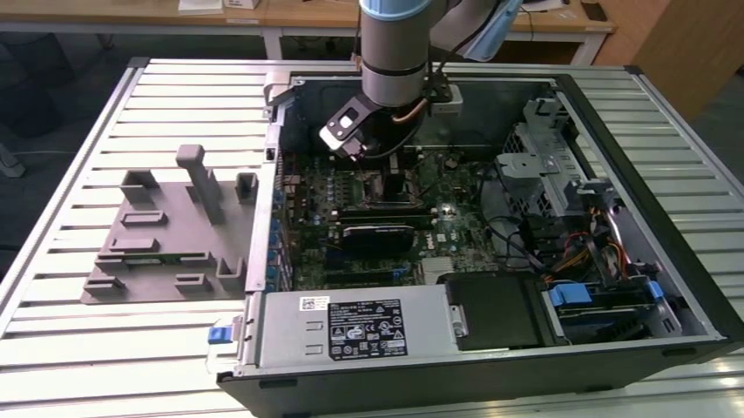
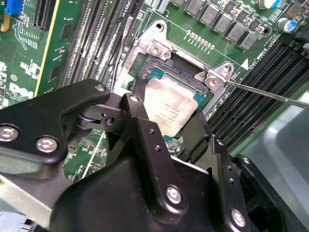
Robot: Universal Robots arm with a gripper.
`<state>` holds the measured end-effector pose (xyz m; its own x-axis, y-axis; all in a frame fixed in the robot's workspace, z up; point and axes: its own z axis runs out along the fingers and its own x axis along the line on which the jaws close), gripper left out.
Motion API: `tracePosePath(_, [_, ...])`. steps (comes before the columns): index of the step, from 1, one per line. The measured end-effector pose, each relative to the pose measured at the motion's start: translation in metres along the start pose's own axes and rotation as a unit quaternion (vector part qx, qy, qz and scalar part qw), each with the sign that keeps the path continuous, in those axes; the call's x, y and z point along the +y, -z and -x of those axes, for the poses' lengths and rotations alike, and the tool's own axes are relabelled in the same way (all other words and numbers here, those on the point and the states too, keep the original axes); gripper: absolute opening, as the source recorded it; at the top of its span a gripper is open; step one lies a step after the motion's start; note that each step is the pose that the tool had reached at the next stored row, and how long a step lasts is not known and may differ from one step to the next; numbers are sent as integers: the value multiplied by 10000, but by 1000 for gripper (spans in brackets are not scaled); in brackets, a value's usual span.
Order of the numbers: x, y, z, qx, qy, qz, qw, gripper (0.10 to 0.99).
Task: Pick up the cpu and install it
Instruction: 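Place the cpu into insertion slot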
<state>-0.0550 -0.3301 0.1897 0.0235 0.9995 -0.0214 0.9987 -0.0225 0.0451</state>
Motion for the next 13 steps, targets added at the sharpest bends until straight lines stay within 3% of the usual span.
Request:
tracePosePath(6, [0,41,1,0,-9,0,10000,545])
tracePosePath(13, [1,30,22,-1,-40,0,10000,545])
